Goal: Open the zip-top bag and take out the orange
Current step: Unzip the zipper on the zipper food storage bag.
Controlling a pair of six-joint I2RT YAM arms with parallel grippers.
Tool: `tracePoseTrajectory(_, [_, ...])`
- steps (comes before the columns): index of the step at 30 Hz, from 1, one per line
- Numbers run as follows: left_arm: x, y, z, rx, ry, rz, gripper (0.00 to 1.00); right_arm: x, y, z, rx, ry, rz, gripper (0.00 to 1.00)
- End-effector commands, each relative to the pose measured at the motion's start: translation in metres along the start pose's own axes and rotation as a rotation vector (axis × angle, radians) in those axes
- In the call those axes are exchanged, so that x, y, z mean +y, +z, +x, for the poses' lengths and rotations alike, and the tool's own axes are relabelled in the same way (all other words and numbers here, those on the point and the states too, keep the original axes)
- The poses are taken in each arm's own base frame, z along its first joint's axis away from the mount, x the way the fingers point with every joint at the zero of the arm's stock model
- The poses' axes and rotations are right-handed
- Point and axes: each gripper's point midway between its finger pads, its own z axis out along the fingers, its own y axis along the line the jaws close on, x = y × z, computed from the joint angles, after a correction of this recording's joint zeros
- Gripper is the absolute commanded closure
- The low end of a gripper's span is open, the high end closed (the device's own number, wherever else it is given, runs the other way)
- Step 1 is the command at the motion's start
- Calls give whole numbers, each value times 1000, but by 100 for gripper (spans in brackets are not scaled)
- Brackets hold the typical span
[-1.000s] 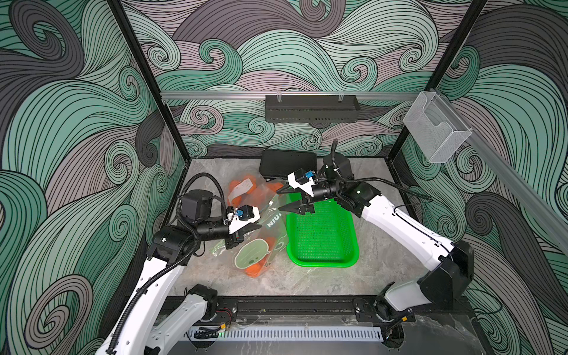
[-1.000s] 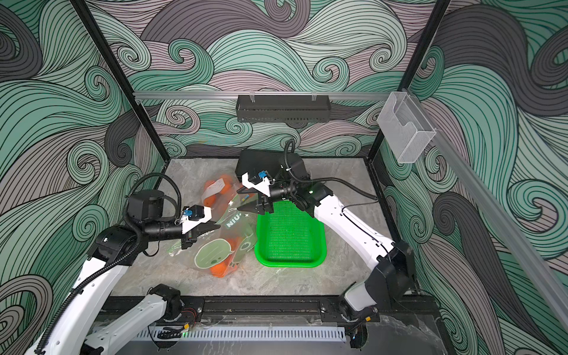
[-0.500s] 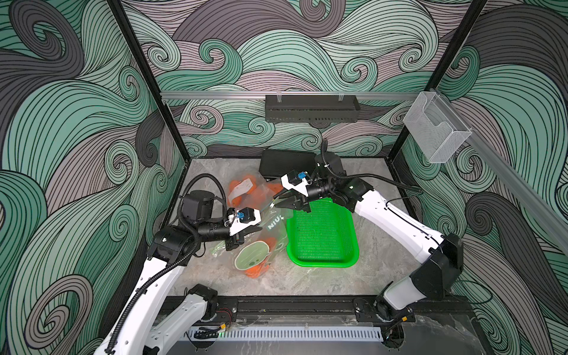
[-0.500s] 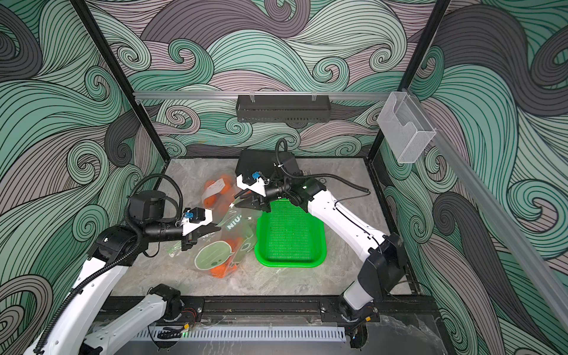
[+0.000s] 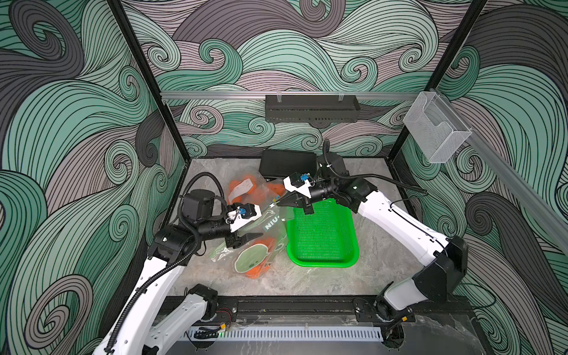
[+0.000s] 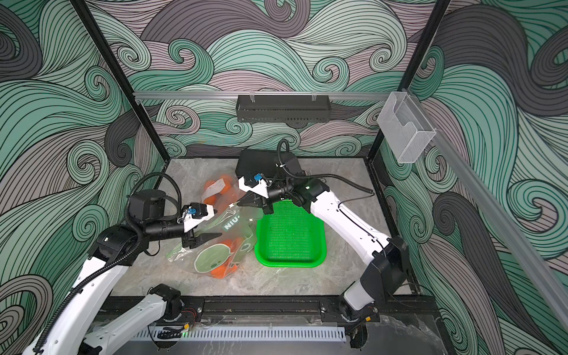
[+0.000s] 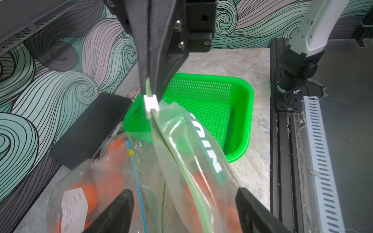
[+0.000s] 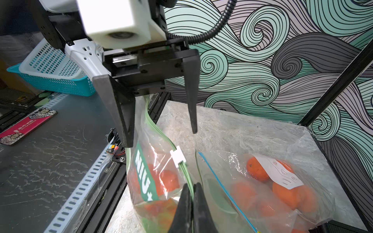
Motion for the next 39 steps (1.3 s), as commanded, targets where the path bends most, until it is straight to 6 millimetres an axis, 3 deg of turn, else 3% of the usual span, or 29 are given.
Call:
tracePoseTrajectory(1, [15, -6, -48, -125, -8, -10, 18, 5, -5, -6, -13, 17, 3, 100])
tracePoseTrajectory(5, [23, 4, -62, -148, -28, -2, 31, 5, -7, -4, 0, 26, 24, 100])
tracePoseTrajectory(9, [11, 13, -58, -126, 14, 48, 43, 5, -8, -4, 3, 25, 32, 100])
tracePoseTrajectory(12, [4, 18, -48, -106, 62, 52, 43, 4, -7, -5, 0, 31, 30, 100])
tracePoseTrajectory(17, [10, 23, -47, -108, 65, 11, 45, 4, -7, -6, -3, 32, 27, 100])
tracePoseTrajectory(30, [29, 29, -48, -87, 55, -66, 70, 3, -6, -3, 2, 35, 23, 100])
tracePoseTrajectory(39, [25, 33, -49, -95, 80, -41, 72, 4, -5, -2, 4, 41, 20, 100])
